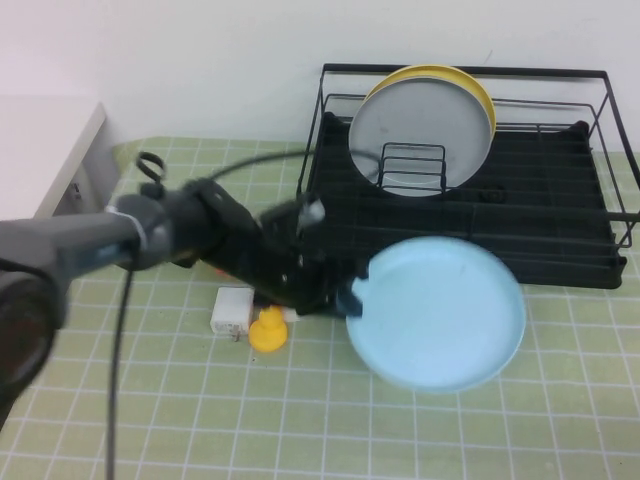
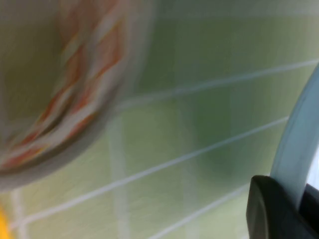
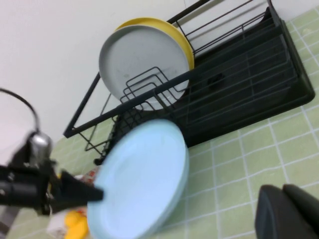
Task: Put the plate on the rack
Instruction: Pick up the plate from the table, then hand over the plate
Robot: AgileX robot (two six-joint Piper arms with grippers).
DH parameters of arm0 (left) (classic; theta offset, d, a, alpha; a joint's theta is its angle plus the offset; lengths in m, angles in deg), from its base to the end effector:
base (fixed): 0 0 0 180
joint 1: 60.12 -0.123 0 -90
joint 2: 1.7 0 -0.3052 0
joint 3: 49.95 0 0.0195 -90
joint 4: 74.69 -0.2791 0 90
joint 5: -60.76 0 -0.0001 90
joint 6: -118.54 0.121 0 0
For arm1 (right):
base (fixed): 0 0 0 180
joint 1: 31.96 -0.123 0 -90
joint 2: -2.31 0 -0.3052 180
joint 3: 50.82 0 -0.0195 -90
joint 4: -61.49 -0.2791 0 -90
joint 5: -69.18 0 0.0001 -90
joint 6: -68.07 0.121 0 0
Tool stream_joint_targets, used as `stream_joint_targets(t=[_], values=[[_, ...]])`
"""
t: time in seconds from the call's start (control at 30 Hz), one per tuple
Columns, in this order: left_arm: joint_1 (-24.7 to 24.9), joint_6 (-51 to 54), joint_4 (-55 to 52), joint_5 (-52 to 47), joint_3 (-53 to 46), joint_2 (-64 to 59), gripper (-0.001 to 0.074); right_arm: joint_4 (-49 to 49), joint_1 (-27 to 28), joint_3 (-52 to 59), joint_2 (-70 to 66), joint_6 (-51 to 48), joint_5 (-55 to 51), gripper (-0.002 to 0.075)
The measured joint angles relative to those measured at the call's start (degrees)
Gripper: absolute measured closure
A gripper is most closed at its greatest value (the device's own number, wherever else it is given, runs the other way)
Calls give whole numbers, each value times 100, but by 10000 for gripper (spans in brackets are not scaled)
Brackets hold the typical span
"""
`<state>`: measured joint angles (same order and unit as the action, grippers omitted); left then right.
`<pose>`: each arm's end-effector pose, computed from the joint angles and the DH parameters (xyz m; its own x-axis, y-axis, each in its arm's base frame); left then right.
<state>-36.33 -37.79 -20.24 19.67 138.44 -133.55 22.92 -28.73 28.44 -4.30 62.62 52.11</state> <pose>0.4293 -0.2600 0.1239 -0.9592 0.0642 -0.2754 0.2284 0.7503 -0.6204 0.0923 0.0170 0.1782 -0.2040 0.5314 -0.8222 -0.0202 0.8374 0.5462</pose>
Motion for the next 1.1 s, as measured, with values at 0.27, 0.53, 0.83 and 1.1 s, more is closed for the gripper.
stream_joint_targets(t=[0.27,0.53,0.83,1.1], values=[[-23,1948,1432,887,-1512,1501,730,-703,0,-85,-333,-5,-532,651],[-23,4978,4068,1468,-3541,3025,730,-1329,0,-1125,-2284,-1377,-856,312],[-23,5484,4281,1390,-4260,3641,730,-3458,0,-3149,-5160,-5503,-1998,254],[-23,5687,4281,1037,-4260,3651,730,-3935,0,-4764,-7640,-7386,-3827,254]])
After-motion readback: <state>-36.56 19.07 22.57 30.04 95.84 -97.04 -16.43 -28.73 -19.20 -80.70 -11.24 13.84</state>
